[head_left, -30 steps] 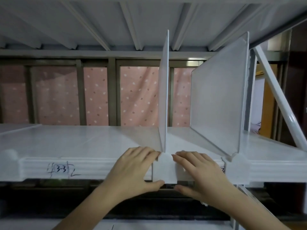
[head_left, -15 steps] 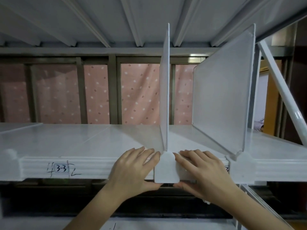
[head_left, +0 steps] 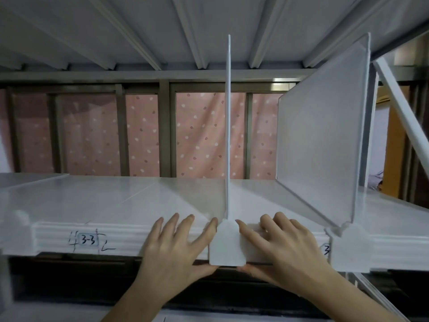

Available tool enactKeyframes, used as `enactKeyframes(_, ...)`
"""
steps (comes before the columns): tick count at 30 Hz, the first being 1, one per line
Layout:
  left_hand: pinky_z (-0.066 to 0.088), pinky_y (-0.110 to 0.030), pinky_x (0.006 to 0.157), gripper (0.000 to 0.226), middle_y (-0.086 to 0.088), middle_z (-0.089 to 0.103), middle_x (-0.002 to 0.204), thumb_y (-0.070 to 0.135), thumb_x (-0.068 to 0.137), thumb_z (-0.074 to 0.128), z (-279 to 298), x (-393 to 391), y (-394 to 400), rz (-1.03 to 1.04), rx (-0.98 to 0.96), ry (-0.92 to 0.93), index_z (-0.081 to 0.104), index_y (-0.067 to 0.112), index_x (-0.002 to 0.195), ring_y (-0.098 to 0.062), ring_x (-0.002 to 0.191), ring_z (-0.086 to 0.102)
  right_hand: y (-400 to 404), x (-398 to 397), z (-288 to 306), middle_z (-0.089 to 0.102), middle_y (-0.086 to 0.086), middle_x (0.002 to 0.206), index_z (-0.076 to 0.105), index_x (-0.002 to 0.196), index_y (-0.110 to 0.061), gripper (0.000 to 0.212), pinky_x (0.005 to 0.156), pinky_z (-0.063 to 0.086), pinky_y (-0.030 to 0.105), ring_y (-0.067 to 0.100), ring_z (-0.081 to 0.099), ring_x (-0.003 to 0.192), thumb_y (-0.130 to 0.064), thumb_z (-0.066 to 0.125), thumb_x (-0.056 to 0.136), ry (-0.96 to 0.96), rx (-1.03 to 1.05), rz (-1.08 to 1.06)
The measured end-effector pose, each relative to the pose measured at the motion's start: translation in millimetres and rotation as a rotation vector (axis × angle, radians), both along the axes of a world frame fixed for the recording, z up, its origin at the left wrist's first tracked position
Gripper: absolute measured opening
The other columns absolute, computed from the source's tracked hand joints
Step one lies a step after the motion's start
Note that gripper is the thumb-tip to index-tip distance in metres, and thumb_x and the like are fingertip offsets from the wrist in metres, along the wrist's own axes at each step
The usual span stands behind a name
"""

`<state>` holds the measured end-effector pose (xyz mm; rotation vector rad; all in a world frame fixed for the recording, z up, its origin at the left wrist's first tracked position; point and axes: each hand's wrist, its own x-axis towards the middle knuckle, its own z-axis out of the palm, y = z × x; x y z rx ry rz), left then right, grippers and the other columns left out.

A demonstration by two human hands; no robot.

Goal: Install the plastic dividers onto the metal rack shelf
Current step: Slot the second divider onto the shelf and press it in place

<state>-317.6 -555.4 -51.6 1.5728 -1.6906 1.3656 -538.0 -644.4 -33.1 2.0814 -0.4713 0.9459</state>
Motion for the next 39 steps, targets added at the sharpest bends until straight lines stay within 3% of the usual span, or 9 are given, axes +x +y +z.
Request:
enactKeyframes(7,0.057,-0.042,0.070,0.062,-0.009,0.073,0.097,0.061,0.064,0.051,10.8,9.6,-0.4,-0.049,0.005,-0.121,0.049,0.023,0.113,-0.031,0.085,0.071,2.7,7.0,-0.6,0.052,0.004,0.082,0.052,0.125,-0.023,0.068,0.052,0.039,0.033,0.024,0.048,0.066,-0.067,0.052,0.074,-0.025,-0.005,0.024)
enactKeyframes(13,0.059,-0.032,0.066,0.059,-0.006,0.074,0.096,0.054,0.058,0.055,19.9,17.0,4.7,-0.157,0.069,-0.128,0.049,0.017,0.103,-0.026,0.082,0.071,5.5,21.1,-7.1,0.058,0.003,0.089,0.051,0.126,-0.020,0.069,0.089,0.040,0.042,0.027,0.055,0.081,-0.063,0.059,0.073,-0.051,-0.006,0.049)
enactKeyframes(19,0.058,-0.025,0.073,0.072,-0.003,0.073,0.106,0.043,0.042,0.077,25.7,34.2,12.9,-0.295,0.169,-0.087,0.049,0.015,0.102,-0.020,0.092,0.071,9.5,42.1,-6.0,0.061,-0.001,0.104,0.051,0.124,-0.019,0.077,0.099,0.038,0.051,0.023,0.055,0.094,-0.063,0.073,0.066,-0.037,0.002,0.083)
enactKeyframes(25,0.054,-0.044,0.084,0.071,-0.010,0.067,0.118,0.052,0.043,0.076,24.4,42.8,14.0,-0.225,0.182,-0.040,0.059,0.016,0.101,-0.028,0.104,0.067,11.3,51.7,-7.9,0.067,0.000,0.115,0.050,0.124,-0.011,0.064,0.102,0.036,0.055,0.023,0.053,0.107,-0.055,0.059,0.078,-0.011,-0.010,0.103)
enactKeyframes(30,0.056,-0.042,0.081,0.074,-0.004,0.070,0.113,0.054,0.041,0.074,24.7,47.7,15.7,-0.239,0.169,-0.018,0.048,0.021,0.101,-0.024,0.099,0.069,10.4,60.9,-9.5,0.068,0.001,0.115,0.052,0.124,-0.009,0.064,0.103,0.036,0.054,0.021,0.055,0.108,-0.055,0.062,0.081,-0.017,-0.020,0.121)
enactKeyframes(39,0.054,-0.045,0.086,0.068,-0.005,0.068,0.117,0.055,0.046,0.071,27.5,84.3,33.1,-0.179,0.159,-0.048,0.047,0.022,0.100,-0.025,0.103,0.067,24.3,101.4,-6.8,0.067,0.003,0.113,0.049,0.123,-0.009,0.062,0.107,0.031,0.049,0.020,0.053,0.109,-0.045,0.063,0.076,-0.009,-0.001,0.173)
